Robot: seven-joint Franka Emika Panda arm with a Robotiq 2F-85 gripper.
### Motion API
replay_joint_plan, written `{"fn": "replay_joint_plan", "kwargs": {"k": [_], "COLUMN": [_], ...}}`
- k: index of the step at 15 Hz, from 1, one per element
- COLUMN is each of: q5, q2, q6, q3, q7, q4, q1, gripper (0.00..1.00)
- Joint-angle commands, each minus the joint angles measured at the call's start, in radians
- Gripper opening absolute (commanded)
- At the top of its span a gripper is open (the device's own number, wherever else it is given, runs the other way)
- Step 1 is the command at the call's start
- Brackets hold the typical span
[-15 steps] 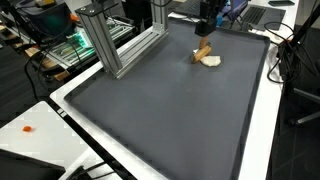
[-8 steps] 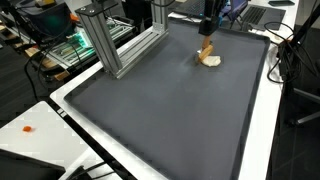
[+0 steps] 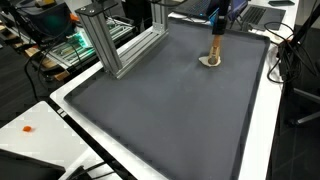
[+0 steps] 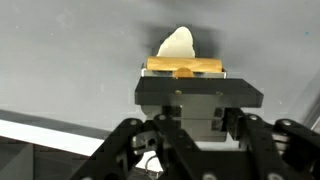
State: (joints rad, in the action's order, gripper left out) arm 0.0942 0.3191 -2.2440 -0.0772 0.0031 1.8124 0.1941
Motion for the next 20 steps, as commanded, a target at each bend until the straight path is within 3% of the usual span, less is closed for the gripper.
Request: {"fn": "replay_joint_plan", "kwargs": {"k": [1, 6, 7, 11, 12, 20], "q5": [0.004, -0.01, 0.005, 0.004, 0.004, 0.013], "q2": [-0.009, -0.02, 0.003, 0.003, 0.003, 0.004], "q6": [-0.025, 0.002, -0.002, -0.002, -0.002, -0.006], "q3": [-0.037, -0.062, -0.052, -0.058, -0.059, -0.078], "q7": [-0.179, -0.38, -0.314, -0.354, -0.355, -0.548], "q4": [0.017, 0.018, -0.001, -0.001, -0.001, 0.006], "q1": [-0.035, -0.065, -0.049, -0.058, -0.059, -0.079], "gripper": [0.27, 0.27, 0.52, 0.52, 0.27, 0.27]}}
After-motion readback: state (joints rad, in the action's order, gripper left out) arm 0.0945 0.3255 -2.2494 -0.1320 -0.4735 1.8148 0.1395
